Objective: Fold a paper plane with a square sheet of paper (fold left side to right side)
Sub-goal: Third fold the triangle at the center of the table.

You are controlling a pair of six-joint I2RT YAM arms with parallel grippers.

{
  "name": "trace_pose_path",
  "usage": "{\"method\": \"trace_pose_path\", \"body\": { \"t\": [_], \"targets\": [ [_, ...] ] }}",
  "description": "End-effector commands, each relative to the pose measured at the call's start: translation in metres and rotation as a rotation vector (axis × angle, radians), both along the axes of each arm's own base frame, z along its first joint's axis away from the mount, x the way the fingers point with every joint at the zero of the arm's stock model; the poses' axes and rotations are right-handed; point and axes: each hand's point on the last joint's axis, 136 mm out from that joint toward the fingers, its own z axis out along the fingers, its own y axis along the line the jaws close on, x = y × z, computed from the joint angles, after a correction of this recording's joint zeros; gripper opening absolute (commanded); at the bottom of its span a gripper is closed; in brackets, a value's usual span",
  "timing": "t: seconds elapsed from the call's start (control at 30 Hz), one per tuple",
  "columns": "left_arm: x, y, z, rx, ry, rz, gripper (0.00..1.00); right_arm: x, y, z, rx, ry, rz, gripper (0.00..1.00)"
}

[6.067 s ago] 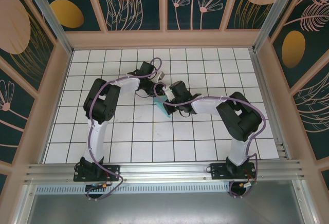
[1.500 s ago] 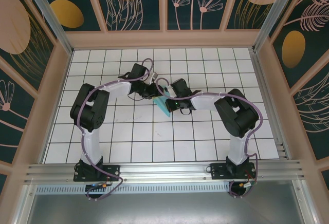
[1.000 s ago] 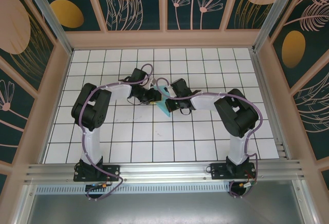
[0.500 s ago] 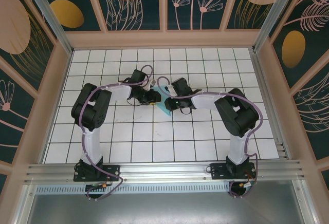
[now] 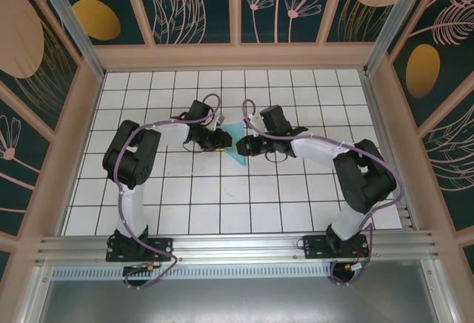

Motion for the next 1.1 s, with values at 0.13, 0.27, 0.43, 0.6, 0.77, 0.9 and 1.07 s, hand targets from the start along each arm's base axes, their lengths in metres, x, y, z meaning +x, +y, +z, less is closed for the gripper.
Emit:
{"method": "trace_pose_path", "body": {
  "t": [0.13, 0.27, 0.43, 0.6, 0.77, 0.9, 1.07],
  "targets": [
    [-0.009, 0.011, -0.03, 0.083, 0.036, 0.003, 0.32, -0.012, 0.021, -0.019, 0.031, 0.111, 0.059, 0.34],
    [-0.009, 0.011, -0.03, 0.083, 0.033, 0.001, 0.33, -0.013, 0.022, -0.032, 0.007, 0.139, 0.064, 0.33],
    [-0.009, 0.011, -0.031, 0.087, 0.032, 0.0, 0.33, -0.013, 0.016, -0.045, -0.034, 0.153, 0.049, 0.34],
    [-0.009, 0.011, -0.031, 0.089, 0.034, -0.002, 0.32, -0.013, 0.01, -0.057, -0.078, 0.162, 0.034, 0.34],
    [-0.009, 0.012, -0.031, 0.092, 0.034, -0.004, 0.32, -0.014, 0.006, -0.064, -0.108, 0.172, 0.025, 0.34],
    [-0.007, 0.011, -0.031, 0.093, 0.031, -0.005, 0.32, -0.016, 0.005, -0.068, -0.12, 0.184, 0.026, 0.33],
    [-0.006, 0.012, -0.032, 0.098, 0.028, -0.003, 0.32, -0.02, 0.0, -0.075, -0.144, 0.204, 0.021, 0.3]
  ]
}}
